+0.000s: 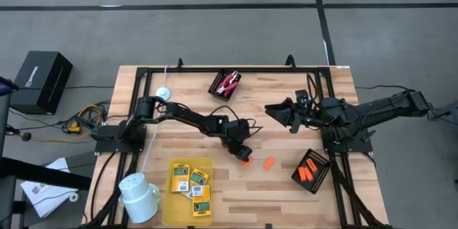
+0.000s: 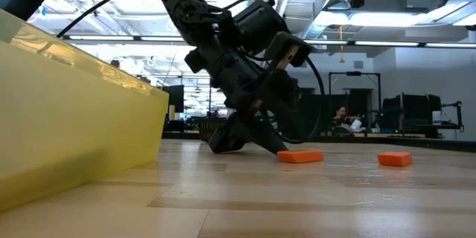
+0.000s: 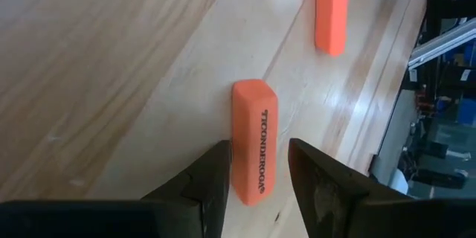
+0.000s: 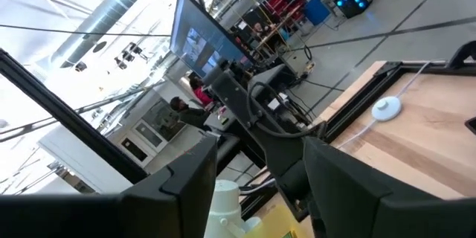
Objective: Pick & Place School Supplies
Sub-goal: Put the orange eraser into the bottom black bin
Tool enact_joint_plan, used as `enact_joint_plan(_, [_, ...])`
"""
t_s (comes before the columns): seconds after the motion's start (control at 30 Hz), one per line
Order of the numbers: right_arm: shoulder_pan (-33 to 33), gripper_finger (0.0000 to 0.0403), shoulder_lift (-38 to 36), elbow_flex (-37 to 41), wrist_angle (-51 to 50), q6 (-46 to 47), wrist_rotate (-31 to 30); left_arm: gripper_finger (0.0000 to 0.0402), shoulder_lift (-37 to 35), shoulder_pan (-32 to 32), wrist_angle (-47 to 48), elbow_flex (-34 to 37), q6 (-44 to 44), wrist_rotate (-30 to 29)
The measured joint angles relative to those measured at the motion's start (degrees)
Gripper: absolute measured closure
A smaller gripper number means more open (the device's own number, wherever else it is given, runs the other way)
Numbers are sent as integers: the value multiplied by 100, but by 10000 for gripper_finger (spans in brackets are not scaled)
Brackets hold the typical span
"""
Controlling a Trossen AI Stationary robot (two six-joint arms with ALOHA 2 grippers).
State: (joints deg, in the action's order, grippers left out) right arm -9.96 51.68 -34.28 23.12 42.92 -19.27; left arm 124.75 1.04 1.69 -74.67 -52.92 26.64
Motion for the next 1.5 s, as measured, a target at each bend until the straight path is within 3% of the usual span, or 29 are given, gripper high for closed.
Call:
enact_joint_plan(0.47, [0,210,0,-2,8,15,2,266,-328,-361,482,-196,457,-187])
enact_joint_plan(0.97, [0,207,0,-2,6,-1,2,266,-408,173,391,-212,455,180])
enact_joint_plan(1.5, [0,211,0,0,21,59,-2,266,-190,28,239,-200,447,211])
